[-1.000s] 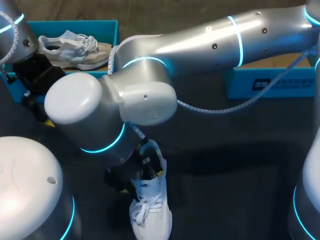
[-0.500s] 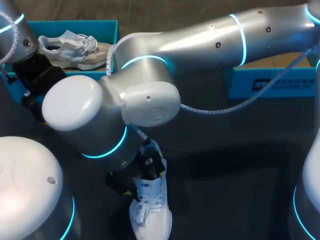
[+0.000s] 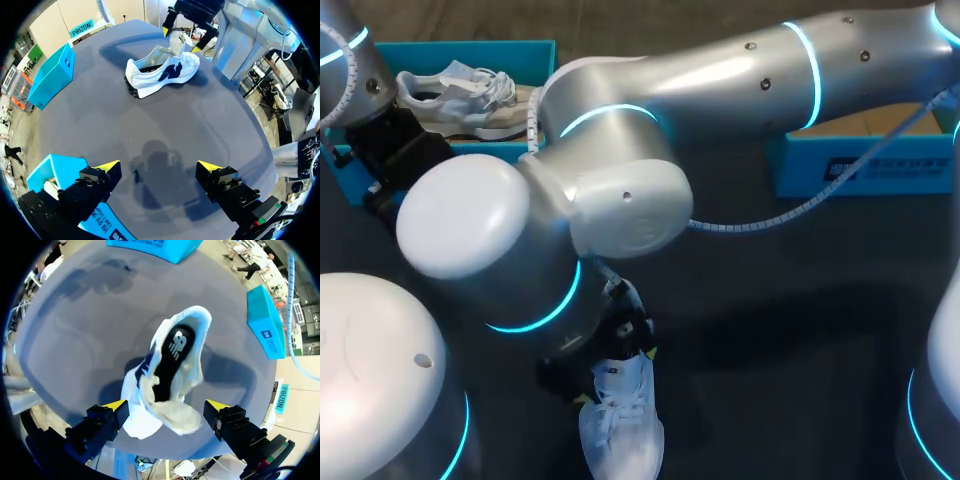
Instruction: Take the shoe out of the shoebox, open the shoe tongue, remove and reinsert the insole, then place the shoe into the shoebox
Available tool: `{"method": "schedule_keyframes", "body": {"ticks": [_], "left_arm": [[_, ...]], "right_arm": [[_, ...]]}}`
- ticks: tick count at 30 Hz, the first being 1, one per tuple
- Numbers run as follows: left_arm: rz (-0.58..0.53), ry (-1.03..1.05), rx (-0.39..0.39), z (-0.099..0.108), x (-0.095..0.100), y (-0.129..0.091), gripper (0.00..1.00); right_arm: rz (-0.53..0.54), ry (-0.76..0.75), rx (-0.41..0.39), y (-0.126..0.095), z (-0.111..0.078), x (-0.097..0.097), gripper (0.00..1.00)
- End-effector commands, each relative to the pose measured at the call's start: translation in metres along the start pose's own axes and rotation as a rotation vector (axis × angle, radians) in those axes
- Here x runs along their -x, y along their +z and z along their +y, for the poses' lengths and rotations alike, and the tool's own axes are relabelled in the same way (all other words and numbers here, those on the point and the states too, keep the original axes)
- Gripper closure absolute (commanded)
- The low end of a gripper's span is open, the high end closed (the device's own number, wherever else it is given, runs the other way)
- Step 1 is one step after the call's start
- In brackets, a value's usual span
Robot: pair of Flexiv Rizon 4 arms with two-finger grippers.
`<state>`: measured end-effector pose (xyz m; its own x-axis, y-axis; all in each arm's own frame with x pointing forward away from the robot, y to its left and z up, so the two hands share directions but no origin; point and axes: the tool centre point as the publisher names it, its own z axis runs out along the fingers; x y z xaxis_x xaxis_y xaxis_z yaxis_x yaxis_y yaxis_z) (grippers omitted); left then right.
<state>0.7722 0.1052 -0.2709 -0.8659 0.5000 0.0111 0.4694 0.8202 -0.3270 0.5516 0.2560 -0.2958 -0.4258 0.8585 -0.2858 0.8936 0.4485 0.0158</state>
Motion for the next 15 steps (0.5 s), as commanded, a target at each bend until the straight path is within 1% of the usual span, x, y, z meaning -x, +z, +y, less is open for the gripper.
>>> {"method": "schedule_keyframes", "body": {"ticks": [1,4,8,10,13,14,15], "left_arm": [[0.0,0.0,0.002,0.0,-0.001,0.0,0.0],[0.0,0.0,0.002,0.0,-0.001,0.0,0.0],[0.0,0.0,0.002,0.0,-0.001,0.0,0.0],[0.0,0.0,0.002,0.0,-0.001,0.0,0.0],[0.0,0.0,0.002,0.0,-0.001,0.0,0.0],[0.0,0.0,0.002,0.0,-0.001,0.0,0.0],[0.0,0.0,0.002,0.0,-0.001,0.0,0.0]], "right_arm": [[0.012,0.973,0.025,-0.004,-0.014,0.008,0.0],[0.013,0.979,0.023,-0.005,-0.02,0.011,0.0],[0.025,0.973,0.015,-0.003,-0.026,0.01,0.0],[0.038,0.967,0.019,-0.003,-0.027,0.009,0.0],[0.075,0.948,0.039,-0.005,-0.035,0.006,0.0],[0.072,0.948,0.037,-0.007,-0.038,0.004,0.05],[0.076,0.942,0.041,-0.009,-0.041,0.003,0.2]]}}
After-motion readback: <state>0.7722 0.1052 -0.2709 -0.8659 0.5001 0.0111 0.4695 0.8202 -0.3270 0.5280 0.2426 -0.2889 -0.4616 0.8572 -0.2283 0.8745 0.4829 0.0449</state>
